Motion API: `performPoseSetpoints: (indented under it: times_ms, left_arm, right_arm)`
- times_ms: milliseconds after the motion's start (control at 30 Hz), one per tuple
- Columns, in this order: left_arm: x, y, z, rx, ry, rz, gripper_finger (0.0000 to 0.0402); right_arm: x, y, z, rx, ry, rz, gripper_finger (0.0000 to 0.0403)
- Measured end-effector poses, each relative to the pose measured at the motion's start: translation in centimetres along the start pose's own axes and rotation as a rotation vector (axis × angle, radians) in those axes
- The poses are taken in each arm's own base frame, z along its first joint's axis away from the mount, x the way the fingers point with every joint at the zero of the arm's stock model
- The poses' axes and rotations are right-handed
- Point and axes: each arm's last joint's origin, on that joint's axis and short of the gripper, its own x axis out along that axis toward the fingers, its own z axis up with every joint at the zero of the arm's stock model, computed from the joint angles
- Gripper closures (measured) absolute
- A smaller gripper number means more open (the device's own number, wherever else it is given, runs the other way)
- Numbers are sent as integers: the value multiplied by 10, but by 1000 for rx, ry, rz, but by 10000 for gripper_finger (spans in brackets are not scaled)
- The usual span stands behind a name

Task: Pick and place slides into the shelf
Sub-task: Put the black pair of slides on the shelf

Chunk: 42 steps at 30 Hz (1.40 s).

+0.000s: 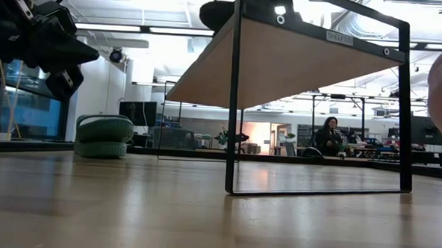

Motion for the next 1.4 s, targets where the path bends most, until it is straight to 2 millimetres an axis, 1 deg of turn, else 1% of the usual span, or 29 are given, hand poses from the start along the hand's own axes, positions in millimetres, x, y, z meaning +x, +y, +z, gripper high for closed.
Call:
performPoseSetpoints:
  times_ms: [67,167,300,367,433,500,567,733,867,1133,1267,1400]
  left_arm:
    - [0,0,0,0,1,0,401]
    - [0,0,0,0,1,-1,401]
    - [0,0,0,-1,7,-8,401]
    - [0,0,-1,-3,12,-16,401]
    - [0,0,-1,-4,20,-21,401]
    - [0,0,-1,-3,20,-21,401]
    - [0,0,-1,-2,20,-21,401]
    - [0,0,-1,13,20,-21,401]
    - [0,0,-1,15,19,-20,401]
    - [0,0,-1,16,22,-24,401]
    - [0,-1,-1,17,25,-28,401]
    - [0,-1,-1,18,24,-28,401]
  right_arm:
    - [2,-8,2,12,-24,24,403]
    - [4,-22,-2,61,-51,71,403]
    - [8,-40,-17,139,-84,130,403]
    - [8,-42,-25,171,-106,173,403]
    - [4,-39,-32,192,-134,212,403]
    - [1,-35,-40,216,-141,215,403]
    - [2,-31,-45,225,-135,205,403]
    - [2,-17,-52,231,-148,220,403]
    - [12,-16,-56,250,-135,194,403]
    - [36,-8,-62,253,-97,222,403]
    - [45,-7,-68,250,-72,209,403]
    - [49,-6,-70,251,-64,201,403]
